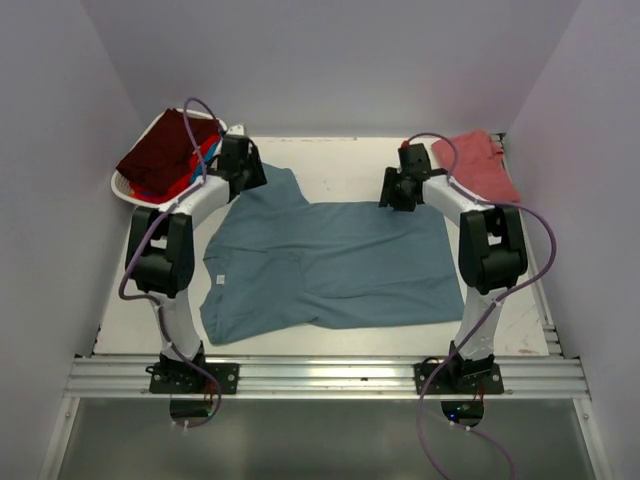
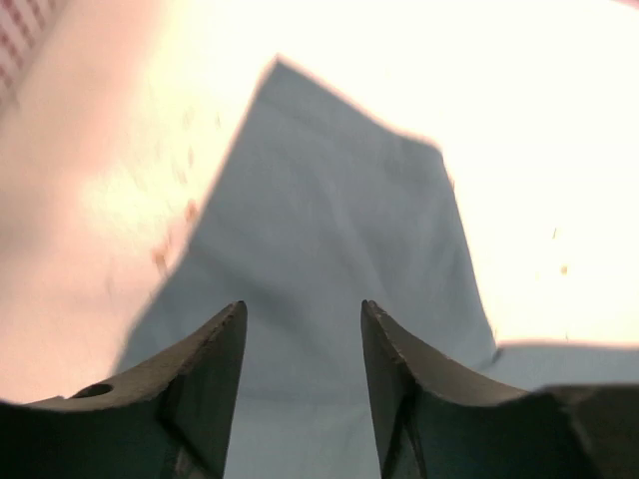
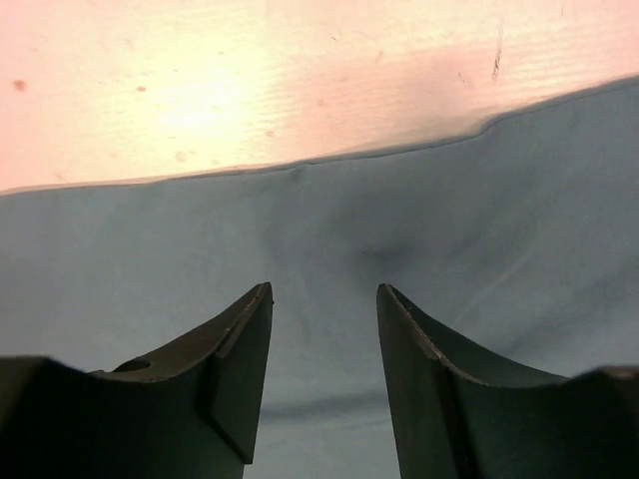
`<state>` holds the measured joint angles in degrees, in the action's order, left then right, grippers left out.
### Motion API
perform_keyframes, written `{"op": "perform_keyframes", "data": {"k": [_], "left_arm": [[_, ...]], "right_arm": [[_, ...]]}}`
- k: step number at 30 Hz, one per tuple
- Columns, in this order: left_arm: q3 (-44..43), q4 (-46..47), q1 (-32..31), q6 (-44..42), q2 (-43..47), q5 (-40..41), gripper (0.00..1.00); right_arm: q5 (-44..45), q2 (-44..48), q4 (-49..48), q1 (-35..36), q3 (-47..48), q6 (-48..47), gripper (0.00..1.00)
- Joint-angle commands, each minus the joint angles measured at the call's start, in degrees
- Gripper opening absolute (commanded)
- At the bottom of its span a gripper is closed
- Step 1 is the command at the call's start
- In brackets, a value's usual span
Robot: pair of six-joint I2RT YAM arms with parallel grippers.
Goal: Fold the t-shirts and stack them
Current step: Fold the tshirt
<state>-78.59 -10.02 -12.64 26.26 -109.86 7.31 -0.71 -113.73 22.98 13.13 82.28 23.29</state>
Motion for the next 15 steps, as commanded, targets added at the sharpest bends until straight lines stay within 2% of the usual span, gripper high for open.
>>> {"op": "perform_keyframes", "data": {"k": [1,3,6,10,15], "left_arm": [[-12.33,3.35,2.97,-2.97,-5.69,0.69,0.57],[-18.33,-0.51,4.64,-4.37,-12.08,-1.06,0.58],[-32.02,-5.35,5.96,-5.86,-20.44,-3.16,0.59],[-41.97,-8.87,6.75,-7.19,-28.64,-6.16,0.59],[-43.94,-8.79,7.19,-8.68,-31.38,-8.70,0.59]], "right_arm": [[-2.10,7.29,-3.39,0.15,0.95,-1.75,0.52],[-2.63,8.00,-2.07,0.15,1.66,-2.46,0.52],[-3.68,10.19,-1.89,0.15,0.43,-2.72,0.52],[-4.82,12.92,-2.15,0.06,-1.59,-2.98,0.52],[-3.95,16.43,-2.15,0.06,-4.14,-3.34,0.51]]}}
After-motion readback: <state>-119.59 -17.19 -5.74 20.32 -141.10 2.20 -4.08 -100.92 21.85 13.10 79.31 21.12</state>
